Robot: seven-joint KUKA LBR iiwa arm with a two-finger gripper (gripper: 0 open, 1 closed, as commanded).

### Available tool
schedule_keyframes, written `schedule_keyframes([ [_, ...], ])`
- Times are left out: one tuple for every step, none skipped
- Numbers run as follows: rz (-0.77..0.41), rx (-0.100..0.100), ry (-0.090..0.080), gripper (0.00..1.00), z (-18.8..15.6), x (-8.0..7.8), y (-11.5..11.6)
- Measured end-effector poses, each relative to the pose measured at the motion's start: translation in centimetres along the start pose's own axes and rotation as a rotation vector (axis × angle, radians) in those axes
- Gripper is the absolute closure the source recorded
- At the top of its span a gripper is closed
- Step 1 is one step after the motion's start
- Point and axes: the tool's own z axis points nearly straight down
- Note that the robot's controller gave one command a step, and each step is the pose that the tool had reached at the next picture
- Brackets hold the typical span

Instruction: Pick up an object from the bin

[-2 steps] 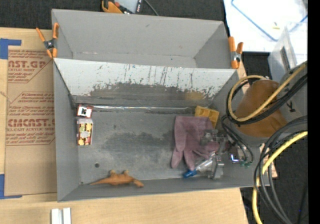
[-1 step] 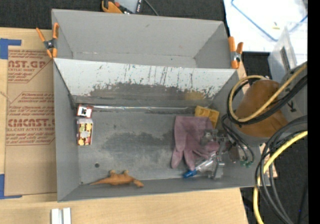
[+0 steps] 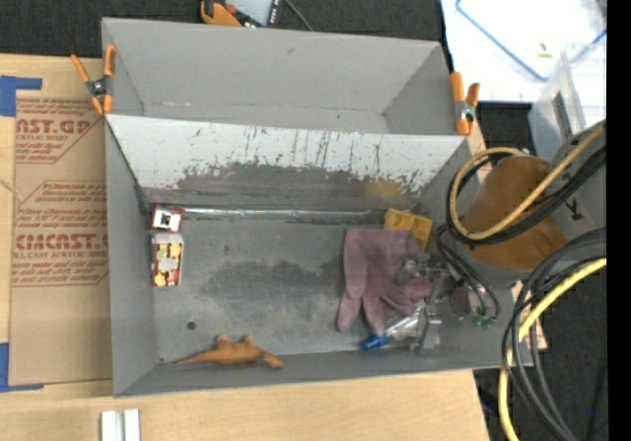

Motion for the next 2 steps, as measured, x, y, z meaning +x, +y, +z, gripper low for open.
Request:
schedule_keyframes([
  [-0.011,0.000,-0.002,0.00,0.00,-0.05,-0.04],
  [-0.001,0.000,0.000,1.00,0.04,-0.01,0.05],
])
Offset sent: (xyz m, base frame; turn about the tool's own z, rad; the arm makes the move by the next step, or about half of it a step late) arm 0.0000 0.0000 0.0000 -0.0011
